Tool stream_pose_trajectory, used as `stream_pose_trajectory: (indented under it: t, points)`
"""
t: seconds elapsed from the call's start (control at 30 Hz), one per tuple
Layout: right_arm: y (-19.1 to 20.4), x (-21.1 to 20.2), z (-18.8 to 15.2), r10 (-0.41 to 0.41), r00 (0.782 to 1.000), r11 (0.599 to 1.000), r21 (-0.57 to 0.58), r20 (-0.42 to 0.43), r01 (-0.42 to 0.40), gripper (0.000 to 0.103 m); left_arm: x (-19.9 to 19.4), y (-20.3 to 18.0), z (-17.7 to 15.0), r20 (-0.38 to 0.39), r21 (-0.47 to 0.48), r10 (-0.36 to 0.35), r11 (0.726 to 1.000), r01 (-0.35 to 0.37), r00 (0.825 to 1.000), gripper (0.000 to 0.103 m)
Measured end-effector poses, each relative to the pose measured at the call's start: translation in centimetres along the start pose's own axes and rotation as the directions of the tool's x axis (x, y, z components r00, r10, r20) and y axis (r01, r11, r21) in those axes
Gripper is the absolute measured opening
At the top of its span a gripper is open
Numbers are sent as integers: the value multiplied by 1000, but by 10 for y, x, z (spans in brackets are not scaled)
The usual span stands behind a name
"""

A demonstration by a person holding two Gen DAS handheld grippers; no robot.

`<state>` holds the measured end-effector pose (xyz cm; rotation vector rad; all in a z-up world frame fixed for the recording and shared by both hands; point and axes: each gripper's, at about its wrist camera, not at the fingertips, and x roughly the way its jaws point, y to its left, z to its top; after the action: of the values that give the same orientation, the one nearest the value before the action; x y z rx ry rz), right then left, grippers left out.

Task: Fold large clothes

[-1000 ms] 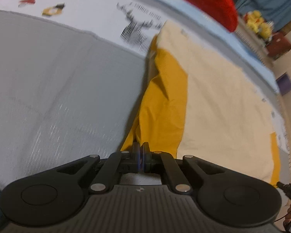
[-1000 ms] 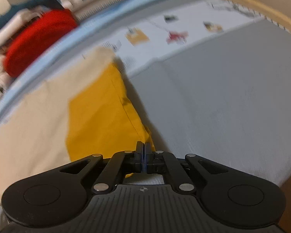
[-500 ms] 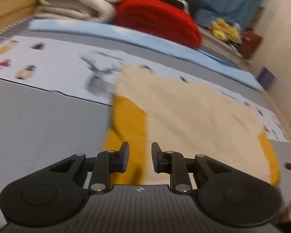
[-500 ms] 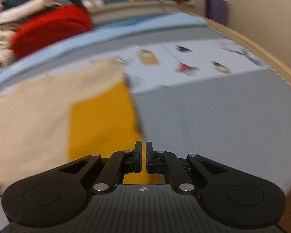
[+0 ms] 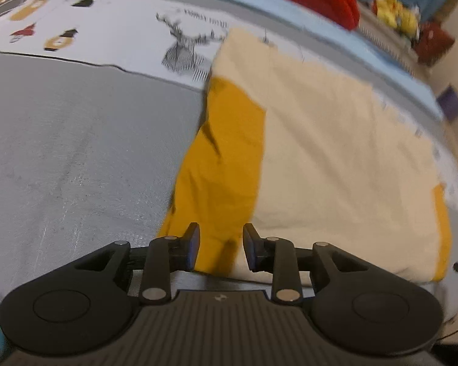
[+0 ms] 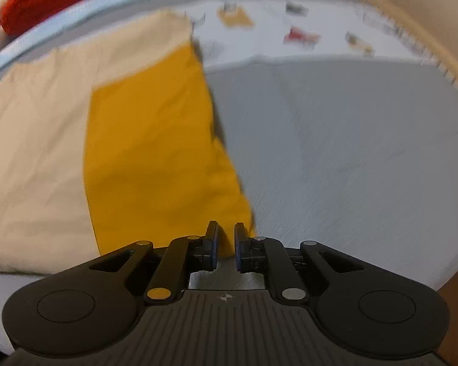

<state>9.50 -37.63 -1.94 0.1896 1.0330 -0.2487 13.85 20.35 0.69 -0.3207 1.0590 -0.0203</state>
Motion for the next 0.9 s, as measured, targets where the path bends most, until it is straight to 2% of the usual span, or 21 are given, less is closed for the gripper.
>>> stream_pose_trajectory:
  t: [0.1, 0.2, 0.27, 0.37, 0.43, 0.57, 0.77, 0.9]
  points:
    - [9, -36, 0, 1, 992, 999, -41, 127, 5, 14, -18, -10, -7, 60, -64, -79, 994, 83, 995, 44]
    - [26, -75, -5, 53, 966, 998, -49, 254, -42, 32, -18, -25, -24, 94, -87, -132, 986, 140, 987, 45]
    - [38, -89, -15, 84, 954, 995, -72, 287, -66, 36, -11, -37, -39, 104, -80, -144, 985, 152, 984, 45]
    - [55, -92, -36, 110, 952, 991, -108, 284, -83, 37, 3, -36, -56, 82, -107, -139, 983, 147, 987, 45]
    - [62, -90, -47, 126, 958, 987, -127, 257, -96, 37, 12, -29, -55, 73, -150, -130, 979, 140, 989, 46]
    - [65, -93, -52, 141, 955, 985, -136, 259, -109, 37, 27, -10, -47, 66, -224, -136, 964, 147, 989, 61]
    - [66, -90, -53, 147, 960, 984, -132, 238, -118, 37, 54, 12, -49, 11, -380, -150, 914, 142, 989, 66]
    - [64, -89, -52, 157, 959, 984, -115, 236, -133, 37, 59, 21, -50, 49, -447, -167, 878, 171, 985, 72]
